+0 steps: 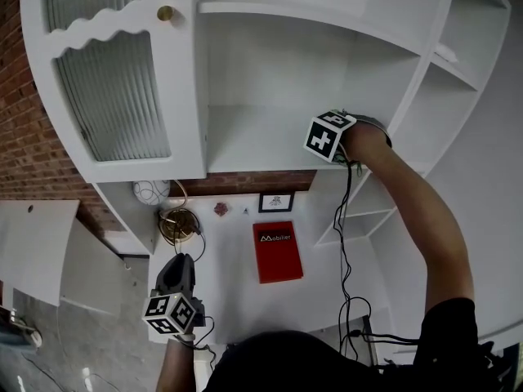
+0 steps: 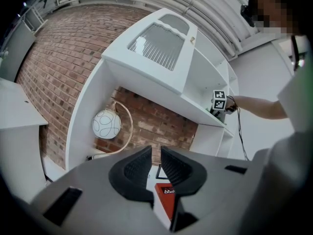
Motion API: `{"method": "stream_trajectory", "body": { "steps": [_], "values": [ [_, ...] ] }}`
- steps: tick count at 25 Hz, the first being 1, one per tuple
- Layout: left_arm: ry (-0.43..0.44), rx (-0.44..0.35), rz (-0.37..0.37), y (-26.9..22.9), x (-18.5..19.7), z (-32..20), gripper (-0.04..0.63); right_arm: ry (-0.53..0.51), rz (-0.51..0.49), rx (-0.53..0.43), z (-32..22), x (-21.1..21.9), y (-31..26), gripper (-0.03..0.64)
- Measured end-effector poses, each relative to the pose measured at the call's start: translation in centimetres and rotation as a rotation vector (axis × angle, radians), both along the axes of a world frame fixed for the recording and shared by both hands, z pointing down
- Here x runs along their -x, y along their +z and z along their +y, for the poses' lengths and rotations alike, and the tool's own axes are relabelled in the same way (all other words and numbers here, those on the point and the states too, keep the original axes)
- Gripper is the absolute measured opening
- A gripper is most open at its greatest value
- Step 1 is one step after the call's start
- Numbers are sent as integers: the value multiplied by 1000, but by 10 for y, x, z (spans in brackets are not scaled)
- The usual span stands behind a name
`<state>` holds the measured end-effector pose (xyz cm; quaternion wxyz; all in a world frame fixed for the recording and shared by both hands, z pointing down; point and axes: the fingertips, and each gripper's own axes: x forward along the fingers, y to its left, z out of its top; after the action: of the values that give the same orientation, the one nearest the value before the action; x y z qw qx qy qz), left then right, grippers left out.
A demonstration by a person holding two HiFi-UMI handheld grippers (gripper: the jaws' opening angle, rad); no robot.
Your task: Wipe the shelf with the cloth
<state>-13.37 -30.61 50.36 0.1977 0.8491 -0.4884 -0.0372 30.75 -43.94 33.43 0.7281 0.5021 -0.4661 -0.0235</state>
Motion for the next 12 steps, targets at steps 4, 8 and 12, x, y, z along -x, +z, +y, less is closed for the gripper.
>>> {"method": "stream_trajectory", "body": {
  "steps": [4, 8, 12],
  "values": [
    [24, -20, -24, -5, -7, -6, 57, -44, 144, -3, 0, 1, -6, 48],
    [45, -84, -66, -28, -20, -20, 57, -198, 36, -184, -20, 48, -33, 49],
    [86, -153, -95, -57, -52, -24, 57, -416, -119, -365, -27, 120, -74, 49]
  ]
}}
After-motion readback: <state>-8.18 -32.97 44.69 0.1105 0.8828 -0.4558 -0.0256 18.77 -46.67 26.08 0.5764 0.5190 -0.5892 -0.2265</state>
